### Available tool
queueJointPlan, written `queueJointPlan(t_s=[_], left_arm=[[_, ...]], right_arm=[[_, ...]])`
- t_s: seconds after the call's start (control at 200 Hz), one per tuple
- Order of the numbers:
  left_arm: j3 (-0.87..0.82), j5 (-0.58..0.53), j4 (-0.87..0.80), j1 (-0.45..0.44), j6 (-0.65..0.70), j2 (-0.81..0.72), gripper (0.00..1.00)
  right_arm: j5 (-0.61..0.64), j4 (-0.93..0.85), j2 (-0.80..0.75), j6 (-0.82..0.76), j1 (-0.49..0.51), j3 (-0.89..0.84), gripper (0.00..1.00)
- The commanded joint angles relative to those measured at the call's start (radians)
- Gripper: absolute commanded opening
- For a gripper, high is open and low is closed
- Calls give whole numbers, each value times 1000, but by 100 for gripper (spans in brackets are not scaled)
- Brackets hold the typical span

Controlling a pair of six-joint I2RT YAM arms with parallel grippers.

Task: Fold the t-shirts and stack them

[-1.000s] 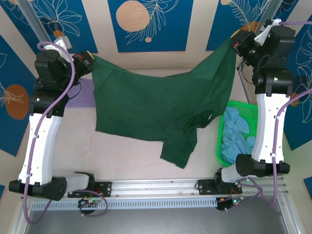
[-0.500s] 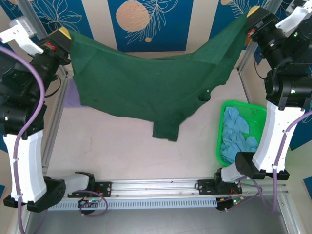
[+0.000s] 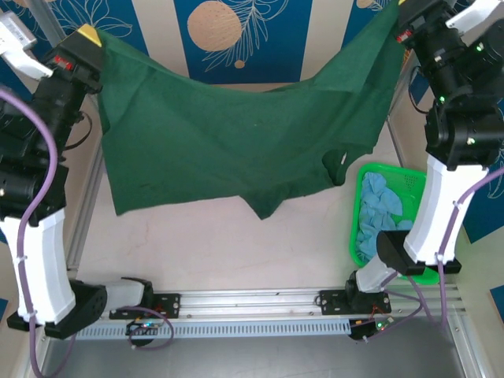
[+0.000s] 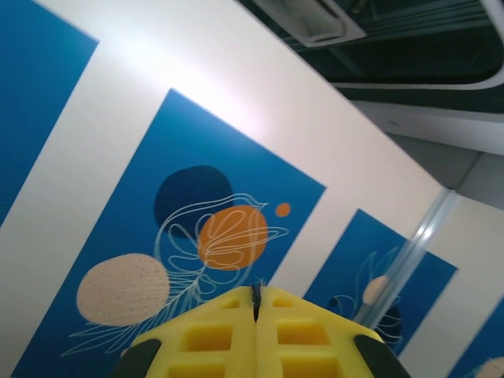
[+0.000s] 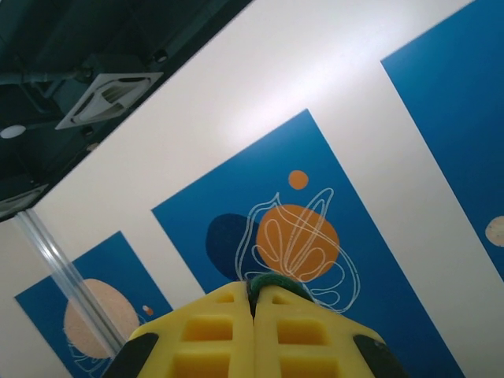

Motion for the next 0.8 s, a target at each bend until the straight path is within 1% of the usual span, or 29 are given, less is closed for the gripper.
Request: queueJointPlan(t_s=[0.0,0.095,0.18,0.22,0.26,0.315,0.33,0.345,0.355,0.375,0.4,0.41,0.415,0.43,0.445,0.47,0.49,0.5,0.545,0.565,0.585,0.66,0.705,0.755,0.795], left_arm=[[4,-87,-29,24,-84,123,0],[26,-38,-72,73,-169,279,0],[121,-4,-145,100,-194,469,0],[188,-8,-186,108,-215,570,0],[262,1,-205,114,-185,677,0],[454,-55,-336,128,-212,858,0],[502,-56,-347,134,-214,903,0],[540,-53,-347,140,-203,944,3],[564,-57,-346,145,-194,976,5],[610,-82,-365,150,-190,1032,14],[661,-134,-408,160,-225,1087,33],[675,-147,-421,163,-243,1105,38],[679,-150,-426,167,-252,1114,40],[689,-148,-428,175,-266,1137,42],[689,-138,-415,184,-266,1153,39],[688,-132,-403,191,-254,1170,37],[688,-151,-411,191,-257,1176,41],[687,-160,-419,190,-262,1177,44],[674,-149,-419,190,-267,1167,70],[668,-140,-416,186,-256,1157,79],[662,-140,-418,177,-234,1143,83],[619,-194,-469,135,-127,1068,90],[549,-234,-515,112,-81,1000,91],[409,-288,-570,85,-73,911,91],[246,-295,-572,67,-77,820,91]], right_arm=[[74,-21,131,-7,5,31,0],[98,-41,252,-15,10,21,0],[106,-64,393,3,11,26,0],[119,-70,464,4,13,36,0],[149,-74,537,3,18,52,0],[160,-70,643,13,20,90,0],[160,-64,671,13,21,100,0],[164,-59,701,14,22,112,0],[171,-56,719,14,23,121,2],[185,-57,757,22,24,144,8],[199,-65,791,31,25,179,21],[202,-68,809,38,26,190,28],[203,-69,817,40,24,196,30],[202,-71,835,46,22,210,42],[194,-71,852,52,20,221,52],[174,-75,872,65,13,233,62],[156,-88,877,81,6,237,66],[153,-97,878,87,3,237,67],[151,-146,860,94,-6,223,72],[147,-169,844,93,-10,212,73],[136,-185,825,91,-14,194,74],[88,-270,722,102,-24,96,77],[88,-343,653,115,-21,20,77],[85,-401,560,127,-9,-111,77],[83,-432,480,138,6,-248,76]])
